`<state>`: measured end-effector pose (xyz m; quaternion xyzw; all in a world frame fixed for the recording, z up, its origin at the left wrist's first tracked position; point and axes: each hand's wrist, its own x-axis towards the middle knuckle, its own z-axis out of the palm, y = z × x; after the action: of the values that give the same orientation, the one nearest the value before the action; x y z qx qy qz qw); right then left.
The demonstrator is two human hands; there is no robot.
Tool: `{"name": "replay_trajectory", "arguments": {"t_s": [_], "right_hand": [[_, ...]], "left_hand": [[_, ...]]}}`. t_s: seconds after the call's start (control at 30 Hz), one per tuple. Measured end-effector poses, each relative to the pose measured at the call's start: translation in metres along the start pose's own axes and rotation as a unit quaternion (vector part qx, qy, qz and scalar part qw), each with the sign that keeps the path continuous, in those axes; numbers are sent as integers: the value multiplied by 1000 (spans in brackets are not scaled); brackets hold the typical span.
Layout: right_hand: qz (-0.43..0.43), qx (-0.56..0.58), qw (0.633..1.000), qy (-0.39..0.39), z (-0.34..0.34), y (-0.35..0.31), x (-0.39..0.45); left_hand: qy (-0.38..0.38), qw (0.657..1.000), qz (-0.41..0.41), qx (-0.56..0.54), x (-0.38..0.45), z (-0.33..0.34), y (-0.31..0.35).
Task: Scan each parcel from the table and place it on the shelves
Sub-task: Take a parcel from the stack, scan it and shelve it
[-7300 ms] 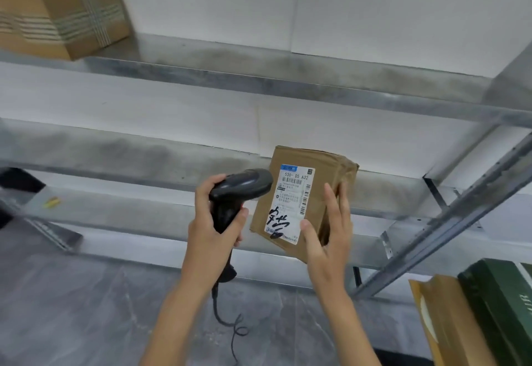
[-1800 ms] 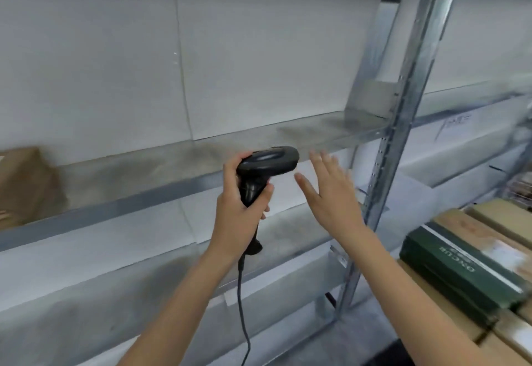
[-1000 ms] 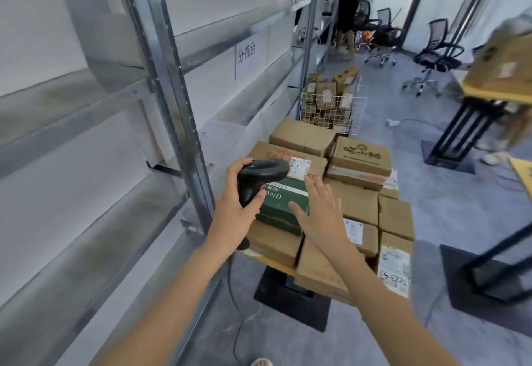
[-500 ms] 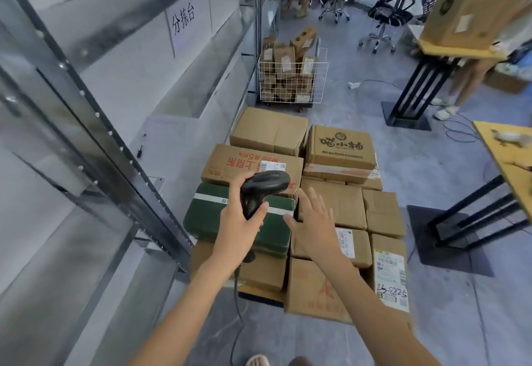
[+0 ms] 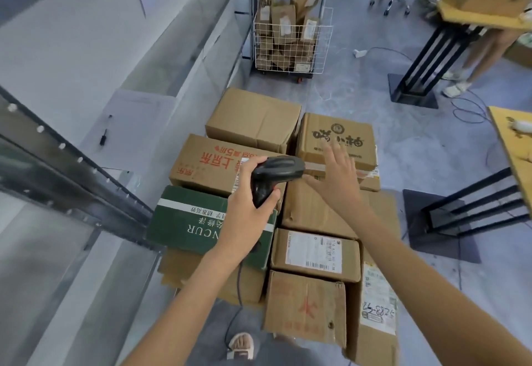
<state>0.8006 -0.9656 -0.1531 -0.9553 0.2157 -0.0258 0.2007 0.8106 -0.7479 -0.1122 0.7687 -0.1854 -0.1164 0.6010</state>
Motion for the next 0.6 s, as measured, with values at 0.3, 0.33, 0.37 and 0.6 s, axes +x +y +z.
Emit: {"name": "replay_trajectory", "arguments": {"t_s": [0.3, 0.33, 0.37, 0.6], "right_hand": [[-99, -99, 979, -148, -7, 49, 108], [-111, -117, 974, -159, -5, 52, 115], [-120, -133, 969, -168, -2, 55, 122], [-131, -155, 957, -206, 3, 68, 152]], "left_hand": [[31, 999, -30, 32, 22, 21, 1], [34, 998, -33, 34, 24, 24, 0], [36, 998, -36, 37, 25, 27, 0], [44, 996, -66, 38, 27, 42, -5]]}}
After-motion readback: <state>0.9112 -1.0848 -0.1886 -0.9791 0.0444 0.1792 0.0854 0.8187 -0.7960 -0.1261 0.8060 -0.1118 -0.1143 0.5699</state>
